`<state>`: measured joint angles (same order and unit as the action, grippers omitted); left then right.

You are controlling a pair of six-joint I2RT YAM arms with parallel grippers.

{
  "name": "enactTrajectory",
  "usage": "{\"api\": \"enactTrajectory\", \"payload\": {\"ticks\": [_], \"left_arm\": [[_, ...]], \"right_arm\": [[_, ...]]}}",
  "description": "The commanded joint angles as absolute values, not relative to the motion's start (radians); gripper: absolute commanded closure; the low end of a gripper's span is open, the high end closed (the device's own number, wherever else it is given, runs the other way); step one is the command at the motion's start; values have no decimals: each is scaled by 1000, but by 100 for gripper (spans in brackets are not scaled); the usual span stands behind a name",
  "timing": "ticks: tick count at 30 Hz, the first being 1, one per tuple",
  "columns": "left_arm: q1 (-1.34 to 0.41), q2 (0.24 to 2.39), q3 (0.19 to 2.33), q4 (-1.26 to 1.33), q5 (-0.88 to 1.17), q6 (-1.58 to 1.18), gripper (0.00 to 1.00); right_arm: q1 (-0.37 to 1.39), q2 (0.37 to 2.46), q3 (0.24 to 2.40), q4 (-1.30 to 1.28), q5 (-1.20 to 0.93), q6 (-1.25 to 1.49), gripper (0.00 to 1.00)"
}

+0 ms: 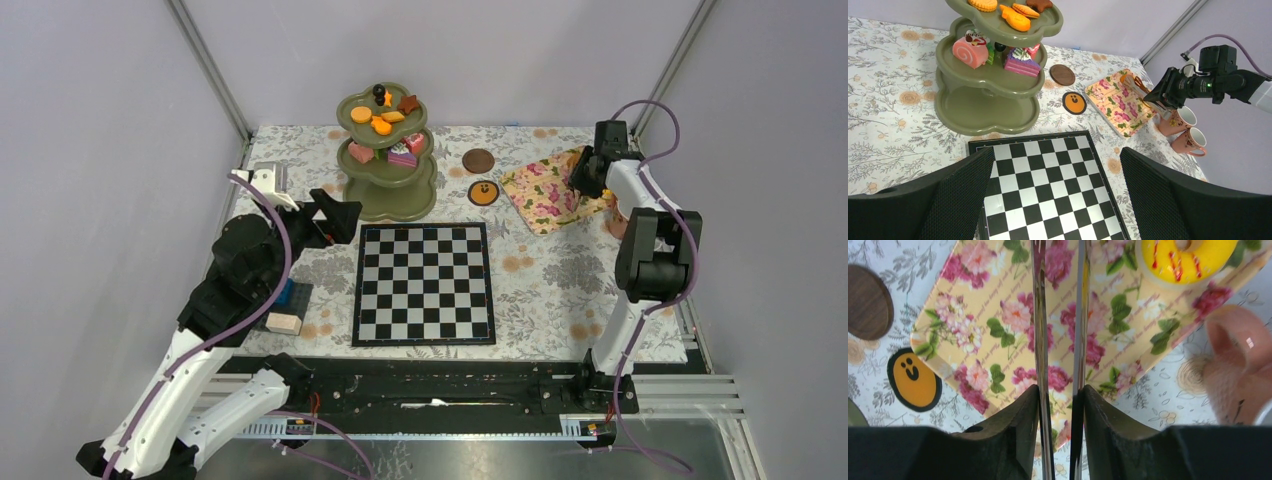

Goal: Serve the afternoon tea

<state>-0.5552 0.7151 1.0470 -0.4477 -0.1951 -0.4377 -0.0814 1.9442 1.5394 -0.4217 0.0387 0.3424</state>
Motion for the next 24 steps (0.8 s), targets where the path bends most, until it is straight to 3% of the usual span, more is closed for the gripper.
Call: {"api": "enactTrajectory", "payload": {"ticks": [1, 12, 18, 24], "left_arm": [[-558, 723, 1066, -401, -188, -439, 1], [-557, 745, 1063, -387, -162, -446, 1], [-558, 753, 1059, -381, -151, -449, 1], [-558, 761, 1051, -371, -131, -460, 1]], "right_arm": [[-82, 1819, 1463, -359, -58, 383, 62], [-139, 1577, 1209, -215, -385, 533, 63], [-320, 1518, 992, 83, -814, 829, 64], [-326, 1517, 828, 455, -978, 1156, 64]]}}
